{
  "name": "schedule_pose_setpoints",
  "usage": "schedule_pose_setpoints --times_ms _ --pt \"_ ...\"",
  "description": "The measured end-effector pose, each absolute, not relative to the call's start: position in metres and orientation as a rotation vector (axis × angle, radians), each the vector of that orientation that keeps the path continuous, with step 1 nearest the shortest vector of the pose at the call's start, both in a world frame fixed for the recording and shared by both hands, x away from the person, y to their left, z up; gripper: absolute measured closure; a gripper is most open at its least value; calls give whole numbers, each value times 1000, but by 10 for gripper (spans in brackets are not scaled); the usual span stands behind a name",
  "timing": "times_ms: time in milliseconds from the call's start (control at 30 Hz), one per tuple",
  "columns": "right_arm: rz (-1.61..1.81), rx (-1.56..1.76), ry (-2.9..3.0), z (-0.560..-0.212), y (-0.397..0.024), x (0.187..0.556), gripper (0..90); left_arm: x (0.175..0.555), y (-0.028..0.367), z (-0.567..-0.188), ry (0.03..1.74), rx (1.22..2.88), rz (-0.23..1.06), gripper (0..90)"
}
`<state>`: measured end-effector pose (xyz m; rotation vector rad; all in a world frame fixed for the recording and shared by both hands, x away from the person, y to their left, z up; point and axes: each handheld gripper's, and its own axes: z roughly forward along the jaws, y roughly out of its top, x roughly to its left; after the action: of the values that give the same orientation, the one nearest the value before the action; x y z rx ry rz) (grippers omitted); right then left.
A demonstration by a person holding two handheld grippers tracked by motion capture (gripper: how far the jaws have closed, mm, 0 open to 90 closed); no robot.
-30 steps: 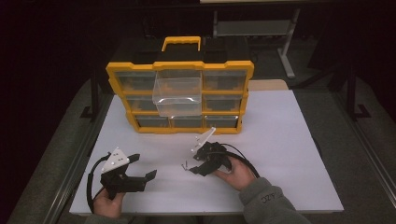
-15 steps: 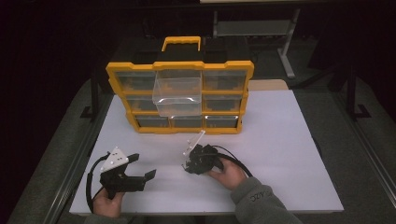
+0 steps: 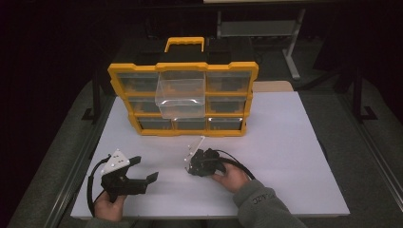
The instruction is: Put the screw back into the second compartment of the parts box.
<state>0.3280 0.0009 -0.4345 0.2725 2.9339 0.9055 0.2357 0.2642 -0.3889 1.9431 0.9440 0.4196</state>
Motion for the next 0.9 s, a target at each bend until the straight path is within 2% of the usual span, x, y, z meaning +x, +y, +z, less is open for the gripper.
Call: schedule_pose_setpoints --times_ms 600,900 --pt "990 365 2954 -419 -25 334 869 236 265 -389 944 1945 420 140" --pt "1048 445 2921 -400 -60 340 869 236 265 -389 944 1944 424 140"
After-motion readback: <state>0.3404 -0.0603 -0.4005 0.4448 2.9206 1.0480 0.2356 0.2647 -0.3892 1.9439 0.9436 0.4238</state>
